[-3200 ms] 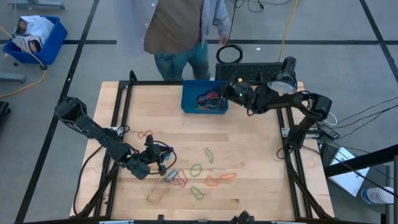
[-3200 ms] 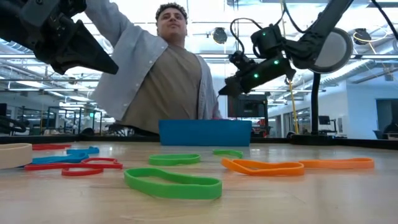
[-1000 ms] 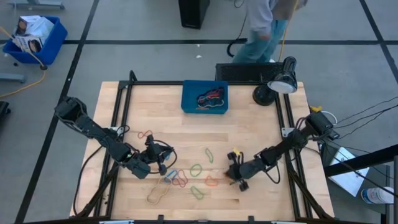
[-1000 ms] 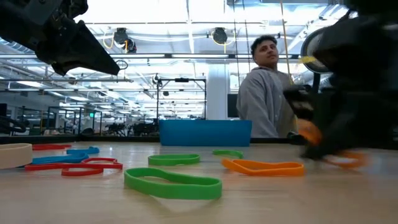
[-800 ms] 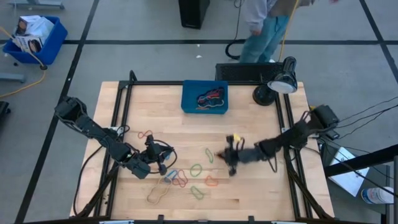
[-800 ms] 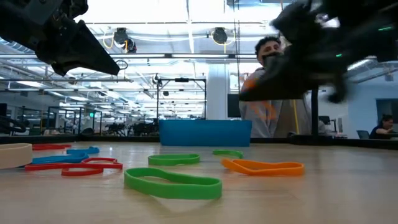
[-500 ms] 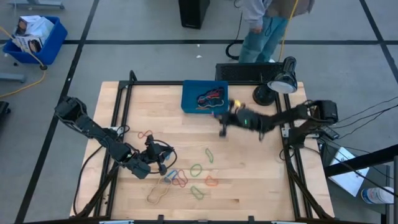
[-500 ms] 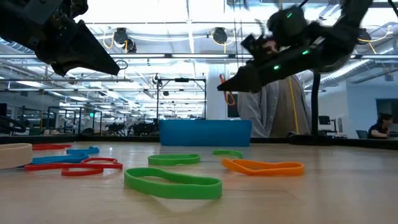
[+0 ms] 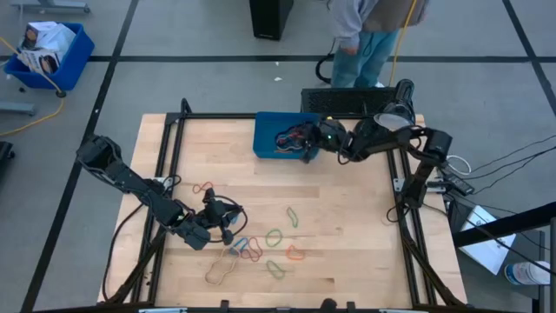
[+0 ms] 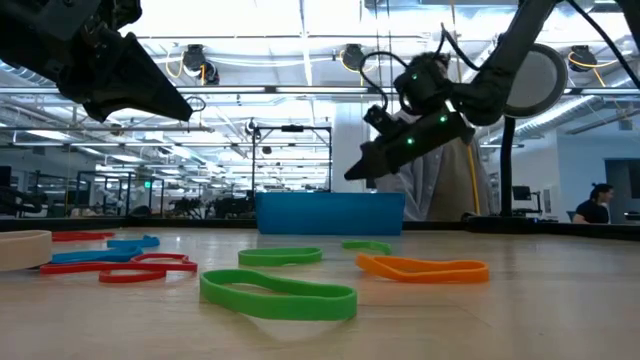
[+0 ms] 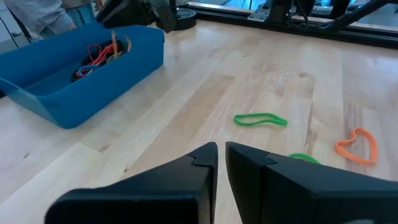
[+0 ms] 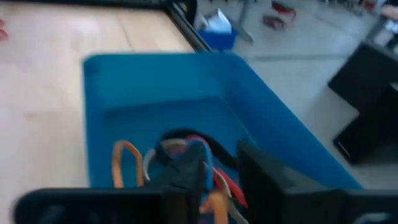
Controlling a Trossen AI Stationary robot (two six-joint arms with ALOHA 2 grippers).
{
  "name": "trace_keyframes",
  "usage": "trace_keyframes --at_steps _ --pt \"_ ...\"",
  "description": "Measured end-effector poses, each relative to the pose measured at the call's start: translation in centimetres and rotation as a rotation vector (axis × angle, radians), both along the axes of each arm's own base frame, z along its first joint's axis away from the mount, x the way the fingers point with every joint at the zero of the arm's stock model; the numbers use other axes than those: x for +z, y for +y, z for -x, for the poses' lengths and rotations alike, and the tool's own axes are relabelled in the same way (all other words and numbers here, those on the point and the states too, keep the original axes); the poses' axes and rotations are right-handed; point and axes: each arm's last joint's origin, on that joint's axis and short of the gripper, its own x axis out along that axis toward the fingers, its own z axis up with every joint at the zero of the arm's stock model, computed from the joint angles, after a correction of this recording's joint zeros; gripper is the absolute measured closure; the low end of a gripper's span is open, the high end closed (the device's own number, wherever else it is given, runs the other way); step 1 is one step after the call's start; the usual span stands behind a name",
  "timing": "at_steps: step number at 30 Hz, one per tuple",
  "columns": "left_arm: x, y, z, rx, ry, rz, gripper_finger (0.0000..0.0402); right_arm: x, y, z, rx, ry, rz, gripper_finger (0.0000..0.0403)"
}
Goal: Pick and place rubber bands into bin
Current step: Put the orange rubber band into the blue bin, then put the brown rubber band into the blue bin
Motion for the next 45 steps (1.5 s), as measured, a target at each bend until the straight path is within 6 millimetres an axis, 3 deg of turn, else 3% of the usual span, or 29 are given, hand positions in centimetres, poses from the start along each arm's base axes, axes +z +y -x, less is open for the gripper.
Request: trace_keyframes --at_steps 5,10,13,16,23,29,33,37,45 --pt "0.0 0.0 0.0 -0.003 0.002 0.000 0.0364 0.6 0.0 1.0 -0.103 0.096 -0.018 0.0226" --pt "0.0 0.0 0.0 -0.002 0.002 0.001 0.0364 3.0 1.1 2.1 -0.111 0.127 -0.042 0.0182" --pt "0.0 0.0 0.0 -0.002 0.001 0.001 0.0364 4.7 3.2 2.5 -0.068 0.107 -0.061 0.0178" --pt "-0.1 -0.1 0.0 -0.010 0.004 -0.008 0.0364 5.2 6.9 2.9 0.047 0.084 -0.047 0.0190" --pt "-1.1 -1.4 -1.1 -0.079 -0.013 -0.087 0.0364 2.1 16.4 5.3 0.364 0.069 -0.104 0.0226" --pt "-1.8 -2.4 -2.8 -0.202 0.004 -0.130 0.0364 -1.1 21.9 8.4 0.464 0.037 -0.176 0.0255" --pt "-1.3 -3.1 -4.3 -0.272 0.097 -0.152 0.0364 -2.2 23.9 10.4 0.434 -0.011 -0.213 0.0271" --pt "-0.5 -3.8 -4.9 -0.340 0.290 -0.129 0.0364 -3.0 24.6 11.7 0.372 -0.052 -0.197 0.0282" --pt "0.9 -5.9 -2.9 -0.450 0.659 0.168 0.0364 -3.5 24.6 12.2 0.329 -0.061 -0.169 0.0299"
